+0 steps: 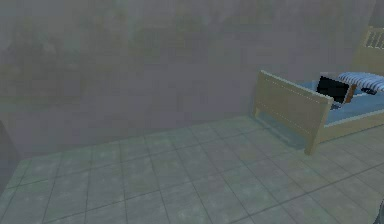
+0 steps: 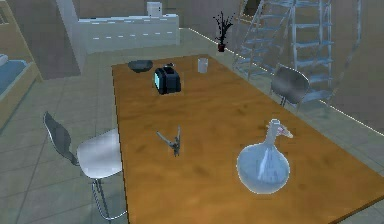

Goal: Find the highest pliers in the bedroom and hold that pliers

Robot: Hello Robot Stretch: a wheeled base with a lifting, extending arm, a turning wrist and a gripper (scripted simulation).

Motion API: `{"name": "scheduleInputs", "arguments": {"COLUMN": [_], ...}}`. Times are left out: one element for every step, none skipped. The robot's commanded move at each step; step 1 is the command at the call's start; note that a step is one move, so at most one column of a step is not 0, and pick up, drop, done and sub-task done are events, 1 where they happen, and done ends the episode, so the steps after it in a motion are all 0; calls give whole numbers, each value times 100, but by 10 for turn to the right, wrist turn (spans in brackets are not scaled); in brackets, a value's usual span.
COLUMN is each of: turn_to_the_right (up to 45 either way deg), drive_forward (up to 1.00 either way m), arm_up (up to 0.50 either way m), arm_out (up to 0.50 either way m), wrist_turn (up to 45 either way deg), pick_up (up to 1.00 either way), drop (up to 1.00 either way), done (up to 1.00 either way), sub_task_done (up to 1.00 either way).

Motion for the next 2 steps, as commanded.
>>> {"name": "scheduleInputs", "arguments": {"turn_to_the_right": [0,0], "drive_forward": [0,0], "arm_up": [38,0], "arm_out": [0,34], "wrist_turn": [0,0], "pick_up": [0,0], "drop": [0,0], "done": [0,0], "sub_task_done": [0,0]}}
